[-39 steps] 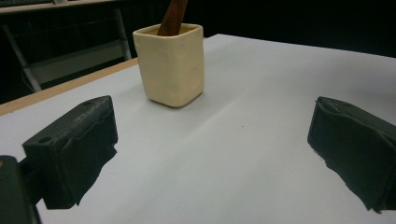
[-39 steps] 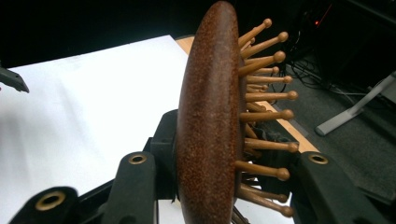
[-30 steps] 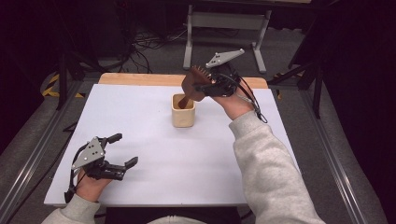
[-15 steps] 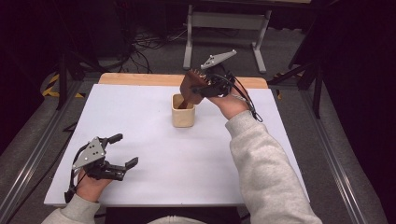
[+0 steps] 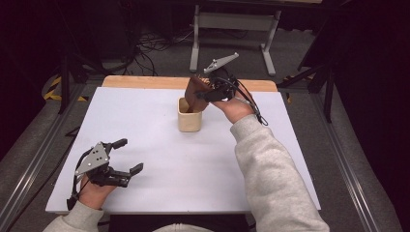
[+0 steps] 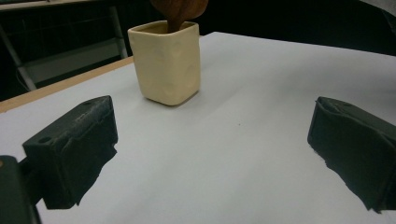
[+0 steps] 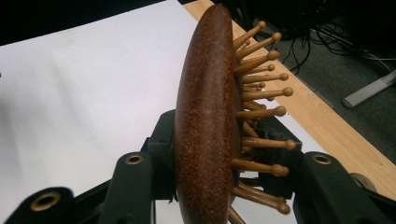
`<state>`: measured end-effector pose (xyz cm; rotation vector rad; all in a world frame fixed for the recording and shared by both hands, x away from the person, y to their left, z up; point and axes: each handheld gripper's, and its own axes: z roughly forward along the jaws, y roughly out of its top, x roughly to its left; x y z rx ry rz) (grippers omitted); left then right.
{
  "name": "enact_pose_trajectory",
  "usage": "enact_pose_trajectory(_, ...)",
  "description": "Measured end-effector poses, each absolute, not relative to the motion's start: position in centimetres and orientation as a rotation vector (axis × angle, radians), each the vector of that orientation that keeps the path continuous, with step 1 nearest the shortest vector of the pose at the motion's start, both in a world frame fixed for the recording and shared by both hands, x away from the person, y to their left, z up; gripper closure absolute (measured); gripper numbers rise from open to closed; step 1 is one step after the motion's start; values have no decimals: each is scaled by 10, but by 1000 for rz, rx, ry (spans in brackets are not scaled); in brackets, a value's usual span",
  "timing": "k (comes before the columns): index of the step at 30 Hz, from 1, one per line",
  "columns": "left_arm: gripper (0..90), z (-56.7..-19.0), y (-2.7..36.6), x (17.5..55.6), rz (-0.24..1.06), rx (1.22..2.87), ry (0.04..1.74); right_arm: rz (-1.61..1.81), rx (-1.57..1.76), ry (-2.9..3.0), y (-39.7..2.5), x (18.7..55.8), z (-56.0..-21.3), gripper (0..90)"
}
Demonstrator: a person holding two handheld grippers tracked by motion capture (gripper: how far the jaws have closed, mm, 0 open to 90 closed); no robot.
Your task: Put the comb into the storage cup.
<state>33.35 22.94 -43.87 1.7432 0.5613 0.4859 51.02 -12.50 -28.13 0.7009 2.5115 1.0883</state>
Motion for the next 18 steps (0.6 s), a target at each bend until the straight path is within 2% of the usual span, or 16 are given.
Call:
enact_pose_trajectory(12, 27, -439, 229, 334, 480, 1741, 561, 1087, 708, 2530, -122, 514, -287, 544)
enact_pose_trajectory(18, 27, -439, 229, 334, 477, 1744, 559, 1088, 693, 2531, -123, 514, -287, 503)
